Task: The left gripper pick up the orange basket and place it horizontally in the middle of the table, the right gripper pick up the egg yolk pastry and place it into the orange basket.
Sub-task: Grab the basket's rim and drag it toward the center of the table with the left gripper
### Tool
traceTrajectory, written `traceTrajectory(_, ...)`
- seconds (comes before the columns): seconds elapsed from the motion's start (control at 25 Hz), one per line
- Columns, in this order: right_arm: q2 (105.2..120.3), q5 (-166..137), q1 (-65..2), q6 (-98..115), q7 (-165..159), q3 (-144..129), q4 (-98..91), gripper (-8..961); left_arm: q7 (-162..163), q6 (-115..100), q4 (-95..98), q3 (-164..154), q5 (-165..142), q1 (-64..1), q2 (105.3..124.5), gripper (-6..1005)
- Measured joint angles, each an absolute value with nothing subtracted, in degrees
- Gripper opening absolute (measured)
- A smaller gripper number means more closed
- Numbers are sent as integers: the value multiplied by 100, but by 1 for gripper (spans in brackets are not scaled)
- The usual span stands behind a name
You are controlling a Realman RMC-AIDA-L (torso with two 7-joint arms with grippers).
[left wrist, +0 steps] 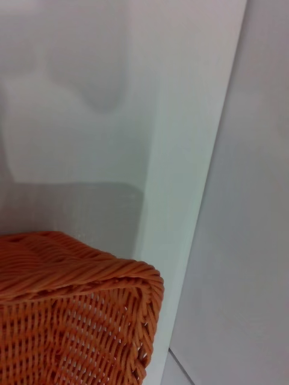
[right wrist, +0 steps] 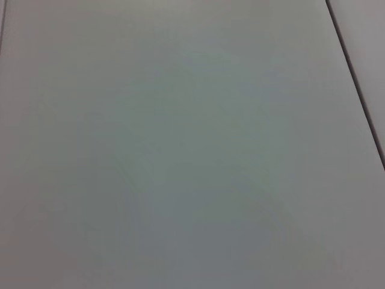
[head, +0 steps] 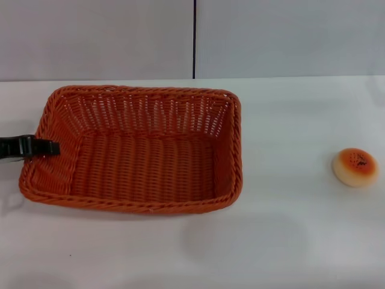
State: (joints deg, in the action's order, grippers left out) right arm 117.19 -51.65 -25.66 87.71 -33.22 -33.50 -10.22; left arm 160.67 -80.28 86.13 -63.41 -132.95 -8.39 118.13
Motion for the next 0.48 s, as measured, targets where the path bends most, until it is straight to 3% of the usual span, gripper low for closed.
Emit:
traceTrajectory(0.24,11802,-5158,-2461,8834,-3410,-3347,-1173,583,15609,-8253,8460,-5760,-12928,-908,11812,564)
traceTrajectory(0.48,11831,-5354,-2123,8784,-4051,-3356,-1603,583,14499,-8451,8076,-4686,-12052,-888,11807,684)
